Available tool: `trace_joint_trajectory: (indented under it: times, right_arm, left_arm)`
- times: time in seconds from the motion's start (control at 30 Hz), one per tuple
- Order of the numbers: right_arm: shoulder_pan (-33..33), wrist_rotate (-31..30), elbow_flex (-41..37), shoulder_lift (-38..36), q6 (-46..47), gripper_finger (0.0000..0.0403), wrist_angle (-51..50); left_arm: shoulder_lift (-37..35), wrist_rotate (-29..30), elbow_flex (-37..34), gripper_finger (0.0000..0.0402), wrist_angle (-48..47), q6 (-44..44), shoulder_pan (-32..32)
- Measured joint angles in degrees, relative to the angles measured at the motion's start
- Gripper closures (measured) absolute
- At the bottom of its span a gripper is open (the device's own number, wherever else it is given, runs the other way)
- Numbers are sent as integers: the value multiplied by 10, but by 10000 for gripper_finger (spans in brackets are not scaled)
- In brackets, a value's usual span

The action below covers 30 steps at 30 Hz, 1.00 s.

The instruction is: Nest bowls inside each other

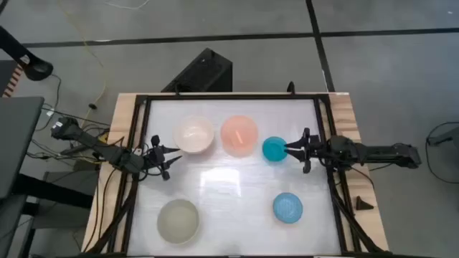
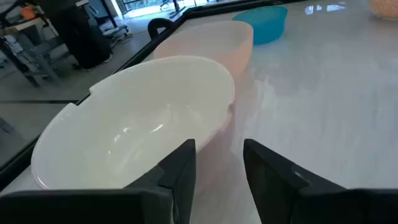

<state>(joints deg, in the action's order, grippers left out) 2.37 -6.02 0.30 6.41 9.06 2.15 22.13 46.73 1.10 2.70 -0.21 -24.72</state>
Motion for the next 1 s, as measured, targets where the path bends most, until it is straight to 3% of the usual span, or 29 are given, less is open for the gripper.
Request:
trace_joint_trajectory:
  times: [0.77, 1.0]
  right_arm:
    - [0, 0, 0, 0, 0, 269, 2]
    - [-1, 9, 0, 0, 1, 269, 92]
  left_arm:
    - [0, 0, 0, 276, 0, 0, 0]
    - [0, 0, 0, 276, 0, 0, 0]
